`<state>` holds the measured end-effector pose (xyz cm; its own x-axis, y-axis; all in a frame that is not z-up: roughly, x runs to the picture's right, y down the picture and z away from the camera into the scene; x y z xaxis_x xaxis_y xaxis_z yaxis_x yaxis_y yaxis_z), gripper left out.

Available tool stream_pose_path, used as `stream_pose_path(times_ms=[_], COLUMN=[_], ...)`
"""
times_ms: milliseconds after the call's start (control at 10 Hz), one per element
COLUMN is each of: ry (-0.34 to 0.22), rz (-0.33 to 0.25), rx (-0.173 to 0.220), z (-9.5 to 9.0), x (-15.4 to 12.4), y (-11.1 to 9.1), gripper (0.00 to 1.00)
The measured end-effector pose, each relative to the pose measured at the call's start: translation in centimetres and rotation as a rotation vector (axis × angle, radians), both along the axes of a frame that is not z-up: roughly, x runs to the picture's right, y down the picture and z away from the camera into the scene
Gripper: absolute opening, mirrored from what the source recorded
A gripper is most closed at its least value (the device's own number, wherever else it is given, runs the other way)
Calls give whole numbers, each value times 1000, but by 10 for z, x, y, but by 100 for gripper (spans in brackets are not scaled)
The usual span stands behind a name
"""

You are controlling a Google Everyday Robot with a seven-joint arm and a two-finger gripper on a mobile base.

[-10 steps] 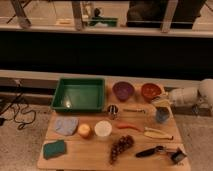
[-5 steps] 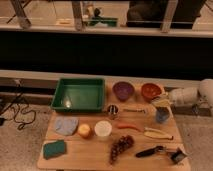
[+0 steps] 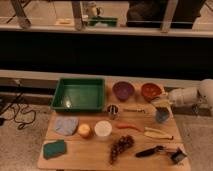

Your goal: Place eraser in plastic cup

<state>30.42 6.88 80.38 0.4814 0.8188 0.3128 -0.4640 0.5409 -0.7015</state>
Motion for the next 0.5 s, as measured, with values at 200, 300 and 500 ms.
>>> stream_pose_path(times_ms=[200,300,500], ry=[0,0,0], rz=[0,0,0], rx=[0,0,0], z=[0,0,0], x=[0,0,0], y=[0,0,0], gripper=[22,30,52])
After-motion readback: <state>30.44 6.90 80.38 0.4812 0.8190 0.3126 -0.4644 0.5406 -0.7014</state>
